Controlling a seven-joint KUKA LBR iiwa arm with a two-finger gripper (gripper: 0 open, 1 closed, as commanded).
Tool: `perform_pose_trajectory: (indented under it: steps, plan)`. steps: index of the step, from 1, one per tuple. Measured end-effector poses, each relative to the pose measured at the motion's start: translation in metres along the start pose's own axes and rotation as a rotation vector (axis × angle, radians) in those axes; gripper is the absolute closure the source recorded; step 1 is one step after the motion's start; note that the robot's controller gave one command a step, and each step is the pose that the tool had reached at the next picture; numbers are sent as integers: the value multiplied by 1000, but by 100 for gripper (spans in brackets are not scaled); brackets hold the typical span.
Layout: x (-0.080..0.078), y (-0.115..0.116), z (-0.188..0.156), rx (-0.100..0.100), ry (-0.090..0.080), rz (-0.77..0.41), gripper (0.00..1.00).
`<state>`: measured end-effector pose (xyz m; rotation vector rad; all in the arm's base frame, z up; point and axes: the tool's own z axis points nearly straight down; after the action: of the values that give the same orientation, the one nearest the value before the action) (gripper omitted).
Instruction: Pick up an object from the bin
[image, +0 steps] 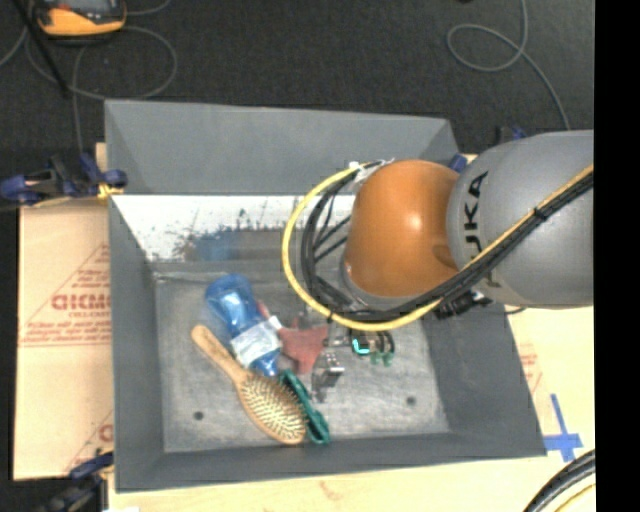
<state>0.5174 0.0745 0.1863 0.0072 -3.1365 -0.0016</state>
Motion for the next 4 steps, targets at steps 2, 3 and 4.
perform_pose_trajectory:
  steps: [2, 3, 4]
  plan:
    - [-42, -20, 51, 1, -16, -31, 0]
    - [-72, -42, 116, 2, -13, -109, 0]
    - [-67, -44, 113, -2, -15, -54, 0]
